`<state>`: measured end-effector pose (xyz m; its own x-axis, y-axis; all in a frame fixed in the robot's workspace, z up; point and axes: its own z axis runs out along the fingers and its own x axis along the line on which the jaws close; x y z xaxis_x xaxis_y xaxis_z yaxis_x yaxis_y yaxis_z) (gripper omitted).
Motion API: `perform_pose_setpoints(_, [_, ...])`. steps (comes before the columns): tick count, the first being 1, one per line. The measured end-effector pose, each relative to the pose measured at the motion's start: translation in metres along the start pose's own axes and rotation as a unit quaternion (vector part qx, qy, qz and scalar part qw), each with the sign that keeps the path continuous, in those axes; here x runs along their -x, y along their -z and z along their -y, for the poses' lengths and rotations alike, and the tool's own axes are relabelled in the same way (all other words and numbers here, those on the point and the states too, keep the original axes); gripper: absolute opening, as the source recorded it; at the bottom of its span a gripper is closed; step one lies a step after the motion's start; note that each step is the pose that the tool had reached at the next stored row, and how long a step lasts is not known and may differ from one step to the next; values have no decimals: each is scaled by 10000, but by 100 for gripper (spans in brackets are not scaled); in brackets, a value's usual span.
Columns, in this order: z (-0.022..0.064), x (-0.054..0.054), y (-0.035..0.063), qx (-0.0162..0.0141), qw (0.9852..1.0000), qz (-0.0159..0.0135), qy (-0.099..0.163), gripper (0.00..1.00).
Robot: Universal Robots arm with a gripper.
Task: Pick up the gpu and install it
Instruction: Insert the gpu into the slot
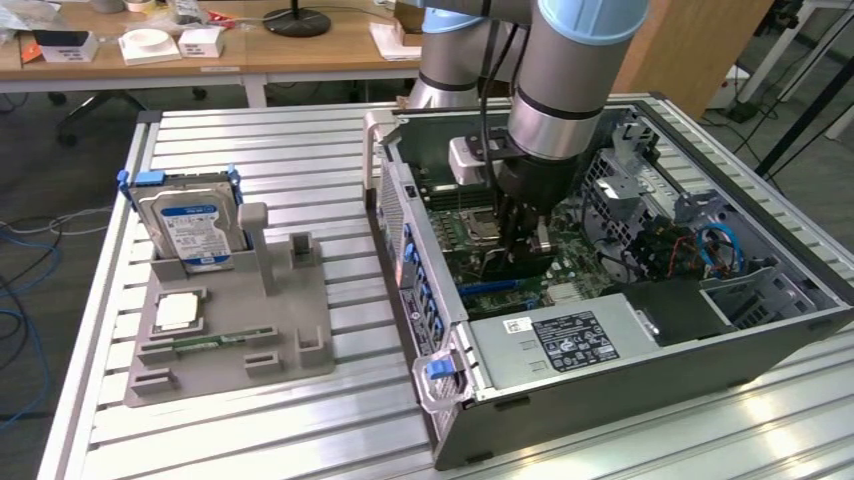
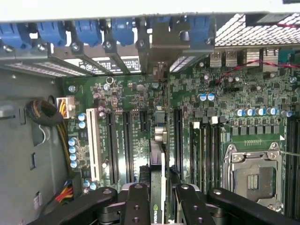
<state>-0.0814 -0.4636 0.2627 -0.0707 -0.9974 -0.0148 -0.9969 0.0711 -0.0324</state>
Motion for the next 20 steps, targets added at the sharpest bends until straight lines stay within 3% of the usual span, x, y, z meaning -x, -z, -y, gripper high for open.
perform_pose_setpoints(8, [-4, -2, -94, 0, 10000, 0, 1, 26])
perform_pose_setpoints(20, [-8, 42, -111, 3, 9999, 5, 152, 26])
